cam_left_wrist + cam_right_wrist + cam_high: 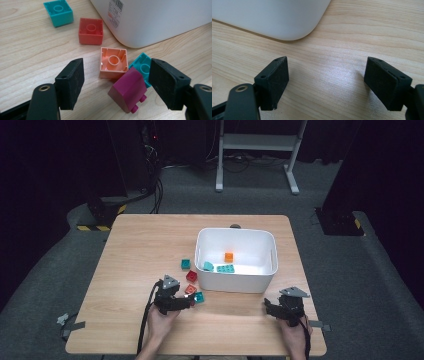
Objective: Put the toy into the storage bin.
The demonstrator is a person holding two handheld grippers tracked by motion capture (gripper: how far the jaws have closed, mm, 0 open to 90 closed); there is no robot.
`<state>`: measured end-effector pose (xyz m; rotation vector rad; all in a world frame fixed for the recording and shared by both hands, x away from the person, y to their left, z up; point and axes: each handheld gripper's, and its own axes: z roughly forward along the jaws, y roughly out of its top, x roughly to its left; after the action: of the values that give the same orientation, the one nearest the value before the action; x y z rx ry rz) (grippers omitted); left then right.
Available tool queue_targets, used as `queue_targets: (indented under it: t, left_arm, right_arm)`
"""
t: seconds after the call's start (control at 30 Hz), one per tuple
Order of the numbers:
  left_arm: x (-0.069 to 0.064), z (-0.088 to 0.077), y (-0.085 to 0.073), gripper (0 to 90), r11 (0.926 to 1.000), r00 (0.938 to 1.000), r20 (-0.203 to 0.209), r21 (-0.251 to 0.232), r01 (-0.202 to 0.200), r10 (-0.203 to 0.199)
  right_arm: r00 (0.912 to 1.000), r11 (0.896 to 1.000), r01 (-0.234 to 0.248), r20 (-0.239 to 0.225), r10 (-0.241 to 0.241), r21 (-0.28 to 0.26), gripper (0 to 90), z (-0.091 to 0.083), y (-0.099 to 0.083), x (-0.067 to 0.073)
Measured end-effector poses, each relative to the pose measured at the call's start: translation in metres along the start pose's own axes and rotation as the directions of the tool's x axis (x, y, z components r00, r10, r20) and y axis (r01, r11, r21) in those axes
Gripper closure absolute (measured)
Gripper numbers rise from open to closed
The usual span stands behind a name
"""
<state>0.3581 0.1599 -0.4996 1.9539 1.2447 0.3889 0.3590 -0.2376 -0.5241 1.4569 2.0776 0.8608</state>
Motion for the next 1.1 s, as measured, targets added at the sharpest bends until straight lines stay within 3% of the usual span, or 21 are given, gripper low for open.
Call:
queue_targets:
  t: [0.2, 0.43, 0.67, 1.1]
  left_arm:
    - [-0.002, 0.005, -0.001, 28.8, 0.9998, 0.9998, 0.009, -0.010, 0.019, -0.019]
    - [-0.001, 0.007, -0.003, 30.3, 0.9999, 0.9997, -0.016, -0.006, 0.016, -0.016]
    - [0.002, 0.003, -0.008, 33.2, 0.9999, 0.9999, -0.013, 0.004, 0.011, -0.011]
    - [0.007, -0.002, -0.019, 46.0, 0.9999, 0.9999, 0.003, 0.004, 0.013, -0.013]
  right_arm:
    - [1.0000, 1.000, 0.000, 0.000, 0.000, 0.000, 20.1, 0.000, 0.000, 0.000]
    - [1.0000, 1.000, 0.000, 0.000, 0.000, 0.000, 20.0, 0.000, 0.000, 0.000]
    - [1.0000, 1.000, 0.000, 0.000, 0.000, 0.000, 20.0, 0.000, 0.000, 0.000]
    - [1.0000, 1.000, 0.000, 0.000, 0.000, 0.000, 20.0, 0.000, 0.000, 0.000]
